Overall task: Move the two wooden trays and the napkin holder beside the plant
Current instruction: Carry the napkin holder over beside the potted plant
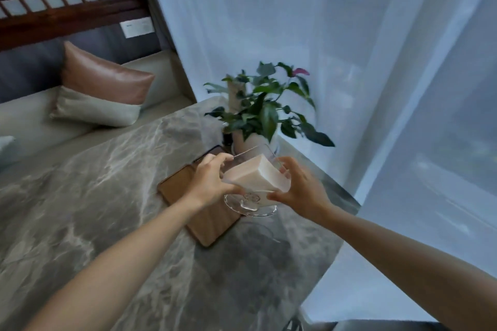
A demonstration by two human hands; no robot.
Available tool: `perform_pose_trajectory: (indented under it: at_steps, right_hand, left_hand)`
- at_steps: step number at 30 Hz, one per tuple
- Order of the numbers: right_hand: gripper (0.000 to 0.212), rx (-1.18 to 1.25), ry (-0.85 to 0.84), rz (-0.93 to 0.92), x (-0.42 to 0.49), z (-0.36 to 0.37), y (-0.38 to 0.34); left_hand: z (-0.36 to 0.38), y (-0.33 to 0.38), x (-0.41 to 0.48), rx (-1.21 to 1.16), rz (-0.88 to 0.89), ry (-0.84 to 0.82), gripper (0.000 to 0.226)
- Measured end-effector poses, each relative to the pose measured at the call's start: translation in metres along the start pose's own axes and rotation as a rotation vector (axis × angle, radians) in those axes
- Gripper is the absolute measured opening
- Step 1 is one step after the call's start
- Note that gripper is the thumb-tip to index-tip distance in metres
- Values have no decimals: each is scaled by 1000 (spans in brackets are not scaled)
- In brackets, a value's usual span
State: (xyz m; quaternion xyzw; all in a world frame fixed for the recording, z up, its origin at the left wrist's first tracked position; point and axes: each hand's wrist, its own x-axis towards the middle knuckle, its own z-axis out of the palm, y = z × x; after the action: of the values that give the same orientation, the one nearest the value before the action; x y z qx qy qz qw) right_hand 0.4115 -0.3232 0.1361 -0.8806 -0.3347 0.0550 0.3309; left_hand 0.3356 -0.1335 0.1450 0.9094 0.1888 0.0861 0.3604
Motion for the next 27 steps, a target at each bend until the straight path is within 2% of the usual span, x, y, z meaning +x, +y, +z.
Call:
perform_pose_trajectory:
  at_steps: [6, 13, 21, 27]
  right_hand:
    - [72, 15, 142, 180, -1, -49, 70]
    - [75, -11, 184, 365, -9, -73, 135]
    - [75, -18, 183, 502, -17, -72, 166]
    - [76, -39, 149, 548, -16, -63, 169]
  left_hand:
    - [67, 59, 63, -6, 134, -165, 82]
    - [141, 99, 102, -12, 176, -369, 83]
    - [188, 112, 124, 25, 140, -511, 84]
    - [200, 105, 126, 41, 125, -533, 83]
